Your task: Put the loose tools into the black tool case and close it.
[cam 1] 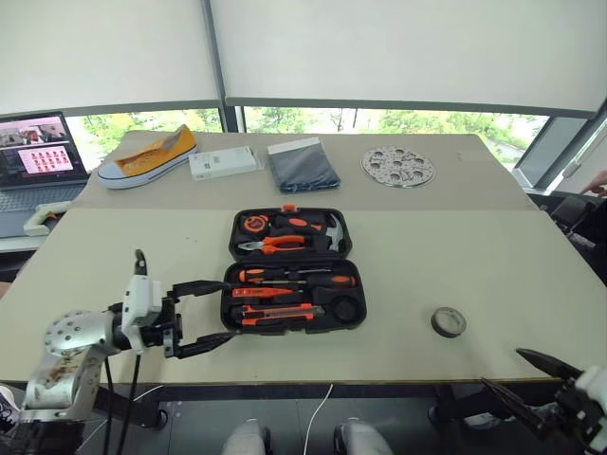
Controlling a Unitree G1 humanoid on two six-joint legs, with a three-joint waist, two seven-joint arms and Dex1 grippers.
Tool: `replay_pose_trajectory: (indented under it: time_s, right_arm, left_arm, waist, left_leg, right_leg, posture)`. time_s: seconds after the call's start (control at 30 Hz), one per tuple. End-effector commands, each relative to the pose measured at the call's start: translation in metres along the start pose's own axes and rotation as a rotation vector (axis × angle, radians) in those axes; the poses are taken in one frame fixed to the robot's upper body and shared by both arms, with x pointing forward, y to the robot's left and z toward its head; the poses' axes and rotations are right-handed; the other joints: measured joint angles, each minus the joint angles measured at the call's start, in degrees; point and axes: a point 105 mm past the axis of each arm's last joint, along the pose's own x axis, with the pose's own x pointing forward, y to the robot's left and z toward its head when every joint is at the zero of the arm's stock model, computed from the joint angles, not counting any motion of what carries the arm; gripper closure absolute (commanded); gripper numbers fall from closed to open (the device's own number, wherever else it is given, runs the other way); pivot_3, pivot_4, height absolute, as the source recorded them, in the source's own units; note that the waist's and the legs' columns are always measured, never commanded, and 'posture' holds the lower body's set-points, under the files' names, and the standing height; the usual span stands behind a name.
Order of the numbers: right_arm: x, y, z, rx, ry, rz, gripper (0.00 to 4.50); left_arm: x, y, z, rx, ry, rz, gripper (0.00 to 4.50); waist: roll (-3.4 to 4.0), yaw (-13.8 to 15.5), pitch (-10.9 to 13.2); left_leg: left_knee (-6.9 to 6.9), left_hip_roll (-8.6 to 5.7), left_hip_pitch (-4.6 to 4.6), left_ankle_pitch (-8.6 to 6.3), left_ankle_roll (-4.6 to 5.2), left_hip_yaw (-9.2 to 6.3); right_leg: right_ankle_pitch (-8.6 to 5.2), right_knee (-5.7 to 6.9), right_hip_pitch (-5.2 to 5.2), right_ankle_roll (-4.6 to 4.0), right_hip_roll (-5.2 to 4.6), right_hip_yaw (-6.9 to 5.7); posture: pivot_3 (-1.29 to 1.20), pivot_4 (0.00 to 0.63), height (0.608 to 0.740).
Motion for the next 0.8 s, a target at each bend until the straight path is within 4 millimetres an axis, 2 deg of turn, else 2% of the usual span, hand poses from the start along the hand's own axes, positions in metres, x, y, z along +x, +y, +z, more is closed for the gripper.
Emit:
replay_pose_trajectory:
  time_s: [0.03,0.13,0.2,0.4,0.53,0.63,0.8]
  right_arm:
    - [0.019,0.006,0.024,0.019,0.112,0.143,0.0]
    - [0.033,0.0,0.04,-0.016,0.164,0.165,0.0]
    - [0.039,0.0,0.043,-0.018,0.203,0.184,0.0]
    - [0.058,-0.002,0.035,-0.053,0.291,0.212,0.0]
    - [0.066,-0.007,0.021,-0.036,0.342,0.205,0.0]
    - [0.073,-0.015,0.011,-0.032,0.383,0.171,0.73]
    - [0.083,-0.017,0.009,-0.048,0.38,0.186,2.4]
  left_arm:
    - [0.013,-0.016,0.008,0.032,-0.021,-0.127,0.06]
    - [0.018,-0.018,0.008,0.065,-0.024,-0.166,0.06]
    - [0.021,-0.016,0.008,0.075,-0.029,-0.169,0.06]
    - [0.029,-0.017,0.008,0.104,-0.044,-0.18,0.06]
    - [0.03,-0.02,0.007,0.108,-0.043,-0.18,0.06]
    - [0.031,-0.022,0.007,0.111,-0.04,-0.181,0.0]
    - [0.029,-0.025,0.005,0.101,-0.026,-0.181,0.0]
  waist:
    - [-0.01,-0.1,0.0]
    - [-0.12,0.1,0.0]
    - [-0.17,0.3,0.1]
    - [-0.22,0.4,0.1]
    - [-0.29,0.3,0.1]
    - [-0.29,0.3,0.1]
    - [-0.29,0.3,0.1]
  left_leg:
    - [0.01,-0.02,0.01,0.03,0.05,0.02]
    - [0.0,0.0,-0.04,0.17,0.28,0.1]
    - [0.0,0.04,-0.08,0.16,0.28,0.06]
    - [0.0,-0.03,-0.38,0.14,0.32,0.03]
    - [0.01,-0.04,-0.39,0.1,0.35,0.03]
    - [0.01,-0.03,-0.35,0.1,0.35,0.04]
    - [0.06,-0.01,-0.32,0.11,0.35,0.04]
  right_leg:
    - [0.0,0.01,0.0,0.0,0.04,0.02]
    - [0.0,-0.04,-0.01,-0.01,0.22,0.09]
    - [-0.03,-0.06,-0.03,-0.07,0.33,0.06]
    - [-0.04,-0.25,-0.11,0.0,0.29,0.01]
    - [-0.05,-0.27,-0.1,0.05,0.29,0.02]
    - [-0.05,-0.25,-0.08,0.05,0.29,0.02]
    - [-0.04,-0.19,-0.08,0.05,0.31,0.02]
  posture:
    - [0.0,0.15,0.74]
    - [0.0,0.15,0.74]
    - [0.0,0.15,0.74]
    - [0.0,0.15,0.74]
    - [0.0,0.15,0.74]
    - [0.0,0.15,0.74]
    - [0.0,0.15,0.74]
